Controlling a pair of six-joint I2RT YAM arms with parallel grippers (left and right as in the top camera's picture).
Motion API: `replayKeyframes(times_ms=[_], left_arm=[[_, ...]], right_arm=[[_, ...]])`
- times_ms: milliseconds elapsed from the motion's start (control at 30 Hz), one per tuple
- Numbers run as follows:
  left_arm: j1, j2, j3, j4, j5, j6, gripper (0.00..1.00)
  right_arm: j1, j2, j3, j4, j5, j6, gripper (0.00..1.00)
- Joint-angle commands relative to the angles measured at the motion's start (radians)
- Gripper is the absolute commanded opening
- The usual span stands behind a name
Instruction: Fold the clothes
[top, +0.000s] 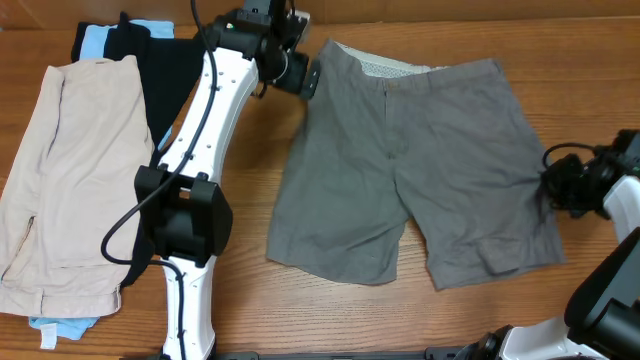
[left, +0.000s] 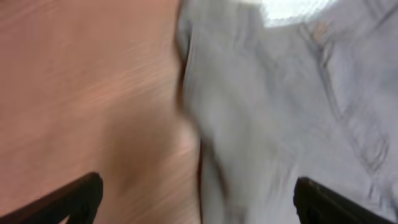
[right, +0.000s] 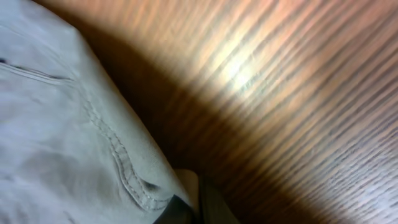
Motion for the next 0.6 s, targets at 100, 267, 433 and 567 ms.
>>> replayKeyframes(times_ms=[100,267,433,567], left_arm=[[-0.011,0.089,0.007,0.204,0.098,0.033,1.00],[-0.020,0.154,0.007,0.320,0.100,0.037,1.00],[-0.044,0.222,0.007,0.397,0.170,0.078,0.98],[-0.074,0.261,0.007,0.434,0.157,0.088,0.93]], right_arm=[[-0.050,0.002,0.218,-0.125,-0.003,-0.031,0.27],[-0.045,0.002,0.364,-0.264,-0.009,-0.067,1.00],[-0.035,0.000,0.458,-0.372,-0.039,-0.072,1.00],[-0.005,-0.001,0.484,-0.432,-0.039,-0.076,1.00]])
